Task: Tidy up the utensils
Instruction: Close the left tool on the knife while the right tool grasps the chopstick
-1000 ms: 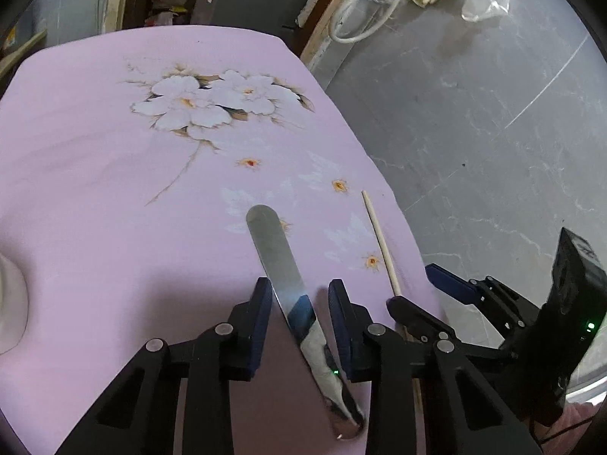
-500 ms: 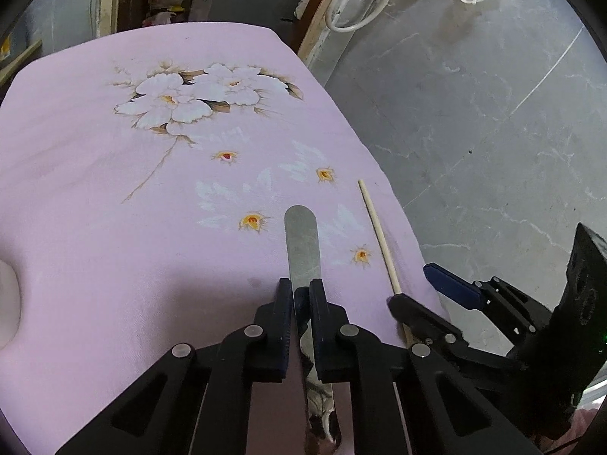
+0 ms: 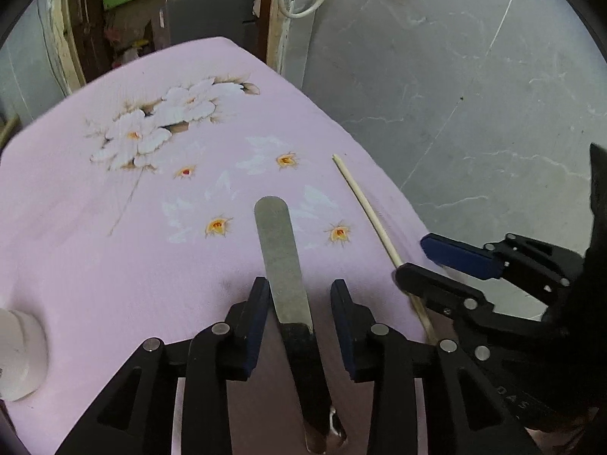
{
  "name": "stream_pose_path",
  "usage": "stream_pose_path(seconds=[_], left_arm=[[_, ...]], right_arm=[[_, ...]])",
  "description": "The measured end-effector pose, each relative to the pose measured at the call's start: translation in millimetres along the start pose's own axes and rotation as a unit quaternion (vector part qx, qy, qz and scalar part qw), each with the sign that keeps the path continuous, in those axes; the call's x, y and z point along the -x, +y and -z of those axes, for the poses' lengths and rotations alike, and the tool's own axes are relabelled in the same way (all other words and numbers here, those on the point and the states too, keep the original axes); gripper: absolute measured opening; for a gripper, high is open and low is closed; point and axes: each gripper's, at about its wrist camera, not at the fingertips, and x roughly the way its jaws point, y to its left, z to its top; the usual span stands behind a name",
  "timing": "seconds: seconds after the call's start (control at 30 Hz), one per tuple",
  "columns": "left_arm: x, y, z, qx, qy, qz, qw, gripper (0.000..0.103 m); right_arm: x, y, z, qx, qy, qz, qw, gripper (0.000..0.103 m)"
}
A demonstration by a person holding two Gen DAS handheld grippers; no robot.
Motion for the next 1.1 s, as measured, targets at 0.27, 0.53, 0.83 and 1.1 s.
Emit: stream_pose_path(seconds=[0.27,0.53,0.83,1.1], left_arm=[[4.2,11.4,1.9,0.023,0.004,0.001,0.9997,0.017],[14.7,29.1,16.3,0.035,0.030,-0.002,0.9989,0.018],[9.4,31.0,11.2,0.021,0.035,0.005,0.9992,0.019],[7.0,25.0,8.8,0.016,0.012,-0.011,0.9997,0.018]], right_arm=[[3.9,6.1,1.1,0.010,0.010,-0.015,1.000,0.005],[-5.7,1.0,-11.2,0.000,0.031,-0.027,0.999,0.006],[-32.7,2.9,-35.4,0.016,0.053,-0.033,0.998,0.007],[-35.7,6.4,-32.3,0.005,0.028,-0.021,0.999,0.007]])
